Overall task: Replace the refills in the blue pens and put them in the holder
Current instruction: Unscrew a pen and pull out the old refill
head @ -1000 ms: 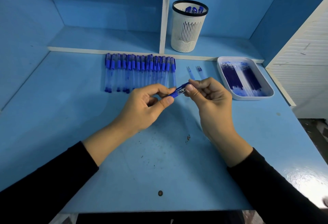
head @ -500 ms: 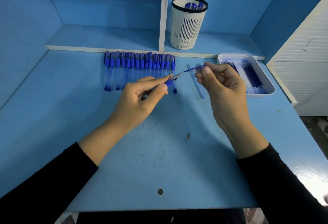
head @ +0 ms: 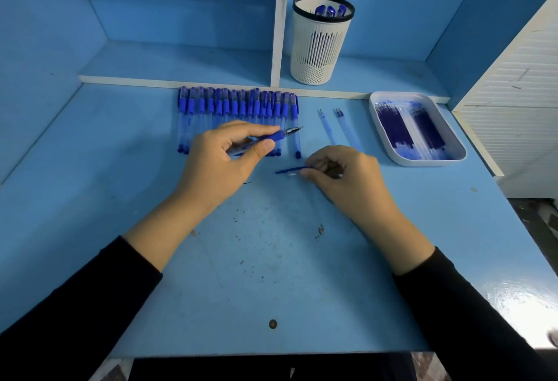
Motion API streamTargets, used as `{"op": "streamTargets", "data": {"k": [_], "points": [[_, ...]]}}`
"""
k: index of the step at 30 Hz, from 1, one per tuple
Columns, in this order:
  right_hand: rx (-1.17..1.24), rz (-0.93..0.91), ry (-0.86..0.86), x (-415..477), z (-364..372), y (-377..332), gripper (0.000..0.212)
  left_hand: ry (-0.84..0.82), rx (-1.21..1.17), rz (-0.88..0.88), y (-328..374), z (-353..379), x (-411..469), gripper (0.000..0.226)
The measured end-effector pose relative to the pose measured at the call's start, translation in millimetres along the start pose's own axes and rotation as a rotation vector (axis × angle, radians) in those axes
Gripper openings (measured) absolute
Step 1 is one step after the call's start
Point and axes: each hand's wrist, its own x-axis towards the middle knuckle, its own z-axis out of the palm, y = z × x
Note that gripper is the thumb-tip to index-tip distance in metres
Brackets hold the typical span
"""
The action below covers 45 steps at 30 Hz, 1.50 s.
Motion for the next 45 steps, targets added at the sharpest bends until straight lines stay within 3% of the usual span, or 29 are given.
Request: {"op": "streamTargets", "data": {"k": [3,8,10,15,20,23,27,31,35,39,45], "points": [[0.057,0.008,0.025,1.0,-4.0,-1.3,0.014,-0.005,0.056,0.028,-1.4,-0.7,-0.5,0.020],[0.442,0.063,-0.036,-1.0,-11.3,-16.8,0.024,-0.041,0.150,0.132,-2.6,1.8,-2.2,0.019],[0.412,0.027,-0.041,-1.7,-8.9,-19.4,0.027,-0.058,0.154,0.172,-1.7,4.8,-4.1,0.019],[0.322,-0.087,0.012,-3.0,-4.4,-15.7,0.005,-0.080,0.132,0.180,-4.8,7.1,-5.6,0.019],[0.239,-0.250,0.059,-5.0,-4.6,-15.7,0.010,-0.095,0.102,0.159,-6.9,6.8,-6.2,0.020],[0.320,-0.183,0.037,-6.2,-5.7,-17.5,0.017,-0.095,0.091,0.154,-6.9,5.0,-5.8,0.020],[0.303,-0.151,-0.008,-4.5,-6.7,-16.1,0.003,-0.098,0.119,0.151,-8.8,5.4,-6.6,0.018],[0.404,-0.104,-0.047,-5.0,-7.4,-17.4,0.019,-0.094,0.104,0.149,-7.0,5.1,-6.0,0.020],[0.336,-0.090,-0.045,-3.9,-6.2,-15.5,0.003,-0.093,0.109,0.139,-7.6,5.5,-6.8,0.019],[0.408,-0.062,-0.063,-4.2,-6.3,-17.1,0.013,-0.089,0.111,0.143,-7.3,5.5,-6.5,0.020],[0.378,-0.062,-0.071,-4.2,-6.2,-18.6,0.002,-0.086,0.125,0.143,-8.3,5.5,-6.8,0.018]]}}
